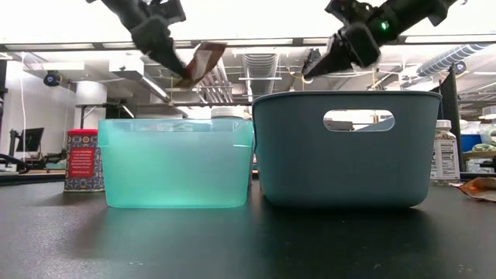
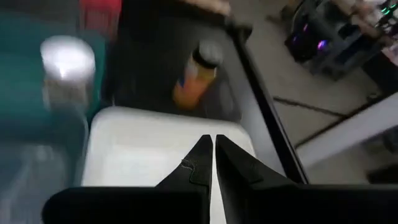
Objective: Sort spices by type
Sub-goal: Put the left orange seasoning pack into the white bin
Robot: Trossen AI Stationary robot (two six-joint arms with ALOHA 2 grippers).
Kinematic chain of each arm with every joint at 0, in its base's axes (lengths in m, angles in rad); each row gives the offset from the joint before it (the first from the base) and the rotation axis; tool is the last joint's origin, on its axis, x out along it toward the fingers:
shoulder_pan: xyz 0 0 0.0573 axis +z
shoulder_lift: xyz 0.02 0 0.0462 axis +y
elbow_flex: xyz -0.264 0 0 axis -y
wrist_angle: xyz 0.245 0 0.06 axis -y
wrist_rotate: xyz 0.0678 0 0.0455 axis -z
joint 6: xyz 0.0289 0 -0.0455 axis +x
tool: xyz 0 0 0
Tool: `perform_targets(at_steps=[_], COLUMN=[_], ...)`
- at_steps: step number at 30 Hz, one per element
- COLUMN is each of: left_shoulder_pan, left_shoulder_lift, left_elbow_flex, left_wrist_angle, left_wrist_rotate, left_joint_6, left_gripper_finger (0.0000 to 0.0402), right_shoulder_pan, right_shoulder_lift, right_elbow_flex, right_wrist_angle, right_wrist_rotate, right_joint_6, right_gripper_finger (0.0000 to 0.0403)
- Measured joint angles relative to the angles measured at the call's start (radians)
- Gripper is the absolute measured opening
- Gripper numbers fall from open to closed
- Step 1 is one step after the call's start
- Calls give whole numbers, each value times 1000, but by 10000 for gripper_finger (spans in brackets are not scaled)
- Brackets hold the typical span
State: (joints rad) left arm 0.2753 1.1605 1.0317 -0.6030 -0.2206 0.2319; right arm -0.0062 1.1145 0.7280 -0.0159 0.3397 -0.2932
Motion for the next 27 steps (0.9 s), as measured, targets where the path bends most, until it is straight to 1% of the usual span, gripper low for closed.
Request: perform_targets(at_steps=[2, 4, 6, 7, 9, 10, 12, 15, 18, 23, 27], left_shoulder_pan=[-58, -114, -159, -177, -198, -203, -205, -205, -209, -237, -265], left_shoulder_lift=[22, 49, 78, 94, 127, 142, 171, 213, 249, 309, 367], left_elbow_flex=[0, 0, 0, 0, 0, 0, 0, 4, 22, 78, 146], left_wrist_angle=[42, 76, 113, 130, 156, 167, 205, 245, 275, 292, 293], left_wrist_rotate=[-140, -310, -474, -546, -632, -653, -663, -671, -679, -679, -683], left_joint_6=[-45, -81, -104, -111, -115, -118, -123, -136, -137, -138, -136], left_gripper_finger=[0, 0, 0, 0, 0, 0, 0, 0, 0, 0, 0], right_shoulder_pan=[0, -1, -2, -3, -3, -5, -7, -9, -19, -44, -53], right_shoulder_lift=[0, 0, 0, 0, 0, 0, 0, 1, 2, 16, 58], right_elbow_flex=[0, 1, 6, 11, 27, 35, 46, 54, 59, 65, 76], right_wrist_angle=[84, 158, 195, 203, 210, 212, 214, 217, 215, 256, 314], right_wrist_rotate=[-3, 1, 0, 0, -1, -1, -5, -7, -9, -7, -8], right_joint_6=[93, 243, 397, 446, 515, 551, 596, 643, 703, 798, 806], right_gripper_finger=[13, 13, 13, 13, 13, 13, 16, 38, 79, 168, 220])
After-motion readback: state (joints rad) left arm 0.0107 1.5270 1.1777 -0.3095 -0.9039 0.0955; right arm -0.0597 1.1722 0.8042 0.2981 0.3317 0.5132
